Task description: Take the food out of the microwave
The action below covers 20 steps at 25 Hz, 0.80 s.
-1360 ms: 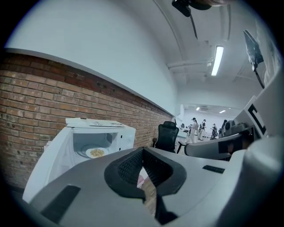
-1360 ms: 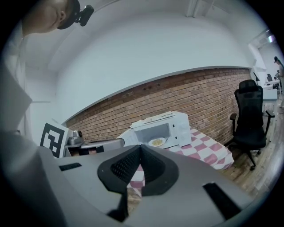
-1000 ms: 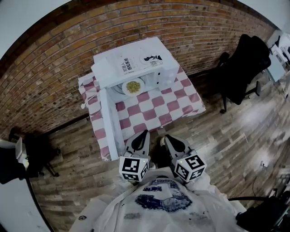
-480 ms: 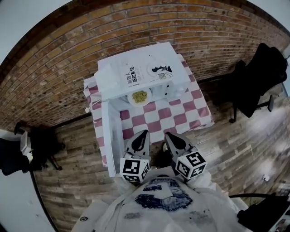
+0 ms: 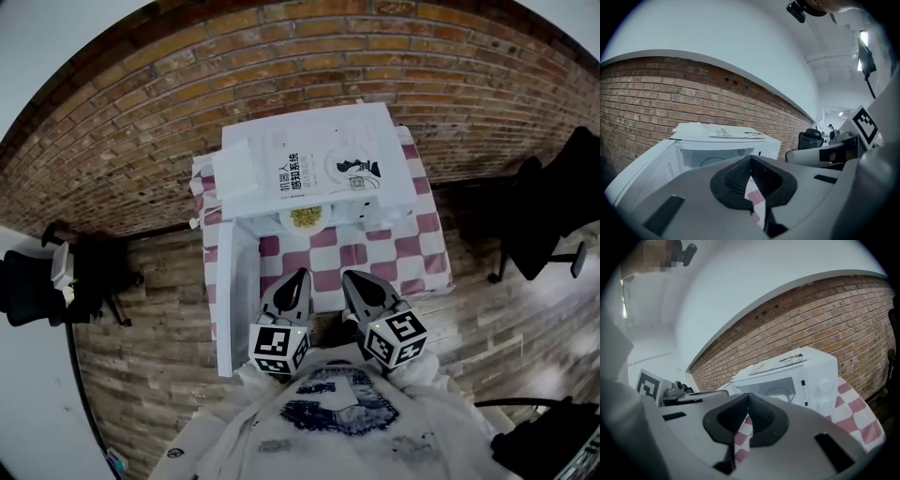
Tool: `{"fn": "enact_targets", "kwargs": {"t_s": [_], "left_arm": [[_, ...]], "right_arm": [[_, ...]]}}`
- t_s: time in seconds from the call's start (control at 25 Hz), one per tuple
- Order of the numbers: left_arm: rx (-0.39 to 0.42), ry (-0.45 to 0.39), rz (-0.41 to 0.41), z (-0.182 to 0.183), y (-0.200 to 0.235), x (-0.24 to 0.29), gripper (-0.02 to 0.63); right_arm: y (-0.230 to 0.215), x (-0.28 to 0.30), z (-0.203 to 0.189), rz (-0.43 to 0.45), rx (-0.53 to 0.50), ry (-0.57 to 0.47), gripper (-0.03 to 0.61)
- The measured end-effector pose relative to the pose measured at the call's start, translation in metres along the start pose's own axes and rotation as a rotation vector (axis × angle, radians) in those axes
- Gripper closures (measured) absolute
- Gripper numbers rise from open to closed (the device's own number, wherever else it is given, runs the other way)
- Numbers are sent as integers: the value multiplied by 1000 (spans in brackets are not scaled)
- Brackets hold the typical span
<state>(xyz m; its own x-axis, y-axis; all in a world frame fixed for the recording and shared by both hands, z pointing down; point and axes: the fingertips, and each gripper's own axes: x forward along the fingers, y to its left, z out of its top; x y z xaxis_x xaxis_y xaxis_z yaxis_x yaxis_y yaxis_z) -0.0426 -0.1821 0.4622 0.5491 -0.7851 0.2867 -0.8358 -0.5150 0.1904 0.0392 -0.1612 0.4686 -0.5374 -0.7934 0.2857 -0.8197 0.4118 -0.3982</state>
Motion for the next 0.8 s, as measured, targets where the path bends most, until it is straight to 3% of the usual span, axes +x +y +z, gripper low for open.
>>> {"fn": "enact_targets", "kwargs": {"t_s": [0.8], "left_arm": [[-62, 33, 158, -6, -6, 67, 604]], "right_arm": [[-77, 15, 35, 125, -13, 24, 565]]}}
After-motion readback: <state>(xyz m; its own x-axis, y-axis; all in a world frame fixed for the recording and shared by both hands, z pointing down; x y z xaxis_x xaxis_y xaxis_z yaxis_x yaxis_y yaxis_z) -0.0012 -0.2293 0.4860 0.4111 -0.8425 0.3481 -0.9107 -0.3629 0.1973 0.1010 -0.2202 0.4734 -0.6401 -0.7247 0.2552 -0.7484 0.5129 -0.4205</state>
